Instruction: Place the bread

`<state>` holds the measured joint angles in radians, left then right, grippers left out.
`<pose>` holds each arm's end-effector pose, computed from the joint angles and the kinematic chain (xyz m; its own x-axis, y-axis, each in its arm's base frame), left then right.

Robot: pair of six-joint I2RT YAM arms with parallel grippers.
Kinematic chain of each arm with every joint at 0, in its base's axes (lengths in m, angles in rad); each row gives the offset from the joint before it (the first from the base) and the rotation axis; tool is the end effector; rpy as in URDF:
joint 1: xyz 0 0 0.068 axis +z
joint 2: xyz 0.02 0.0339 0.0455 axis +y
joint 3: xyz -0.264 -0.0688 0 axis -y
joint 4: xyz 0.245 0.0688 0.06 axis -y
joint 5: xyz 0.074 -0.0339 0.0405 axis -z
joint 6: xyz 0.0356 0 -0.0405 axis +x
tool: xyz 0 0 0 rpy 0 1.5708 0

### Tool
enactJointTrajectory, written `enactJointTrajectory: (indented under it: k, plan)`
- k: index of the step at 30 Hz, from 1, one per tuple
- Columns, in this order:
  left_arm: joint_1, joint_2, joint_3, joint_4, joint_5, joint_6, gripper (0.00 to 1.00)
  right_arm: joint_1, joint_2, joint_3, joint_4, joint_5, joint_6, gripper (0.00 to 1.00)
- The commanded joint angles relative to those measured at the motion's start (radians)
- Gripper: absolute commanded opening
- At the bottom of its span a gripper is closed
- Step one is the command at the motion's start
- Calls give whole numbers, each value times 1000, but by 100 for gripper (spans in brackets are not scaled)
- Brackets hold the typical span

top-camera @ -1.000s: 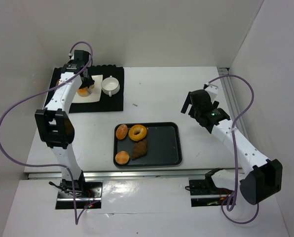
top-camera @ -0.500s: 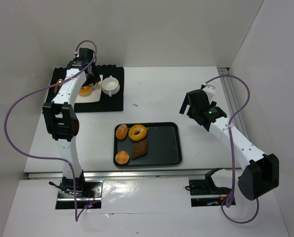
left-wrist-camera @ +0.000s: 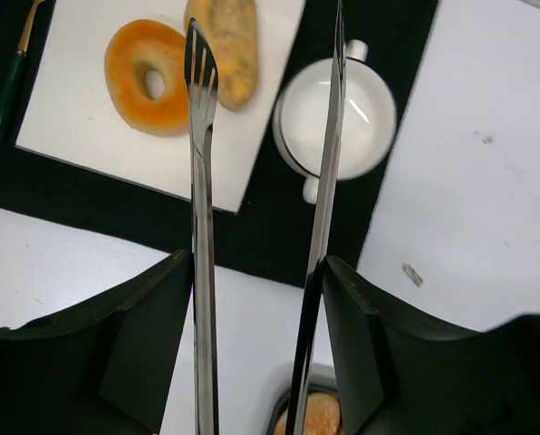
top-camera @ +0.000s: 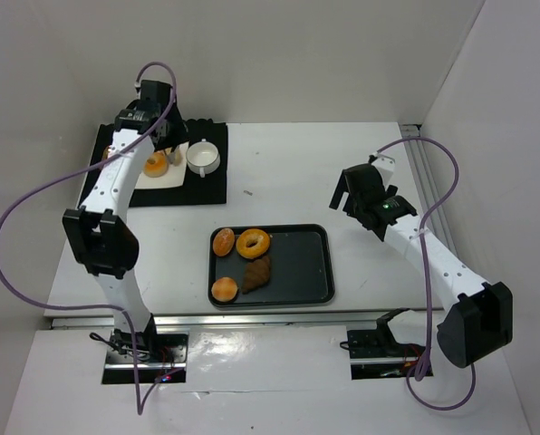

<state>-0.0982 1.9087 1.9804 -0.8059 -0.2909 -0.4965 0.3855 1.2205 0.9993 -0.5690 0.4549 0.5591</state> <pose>0.4268 -0.0318 0.3675 -0.5301 -0.4063 -0.7443 -0.4213 0.8879 -0.1847 0.2433 0.0818 0.2910 -0.5853 0.2767 -0.7621 0.3057 0.9459 0.1086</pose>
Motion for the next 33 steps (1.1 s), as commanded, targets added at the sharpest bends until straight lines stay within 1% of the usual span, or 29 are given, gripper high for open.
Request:
enactJointTrajectory:
  k: [1, 2, 5, 7, 11, 14, 16, 20, 21, 24, 26, 30, 32, 33]
  plan:
    - [-54, -128, -38, 5, -16, 28, 71, 0, -18, 19, 26, 7, -7, 99]
    - [-75, -161, -66, 5, -2, 29, 71, 0, -18, 19, 26, 7, -7, 99]
    - [-113, -215, -141, 82, 129, 90, 70, 0, -38, 28, 26, 7, 13, 99]
    - [-142, -264, -210, 120, 201, 108, 70, 0, -67, 0, 26, 17, 22, 99]
    - [-247, -344, -282, 146, 202, 118, 70, 0, -118, -24, 15, 28, 32, 99]
    - [-290, -416, -330, 177, 251, 118, 70, 0, -130, -24, -9, 39, 22, 99]
    - [-334, -453, -388, 224, 289, 128, 70, 0, -130, -15, -29, 50, 13, 99]
    - [-399, -505, -460, 260, 298, 150, 70, 0, -130, -14, -60, 77, 22, 99]
    - [-419, -517, -469, 260, 282, 150, 70, 0, -130, -14, -60, 77, 22, 99]
    - [-433, -540, -521, 260, 262, 161, 70, 0, -130, -14, -51, 77, 22, 99]
    - [-442, -551, -581, 287, 262, 161, 70, 0, -121, -4, -60, 77, 13, 99]
    - [-477, -542, -644, 319, 233, 161, 71, 0, -111, -4, -39, 119, 11, 99]
    - [-477, -513, -644, 401, 245, 145, 71, 0, -122, -16, -11, 119, 1, 99]
    - [-477, -454, -635, 434, 227, 145, 71, 0, -122, -16, 12, 108, 1, 99]
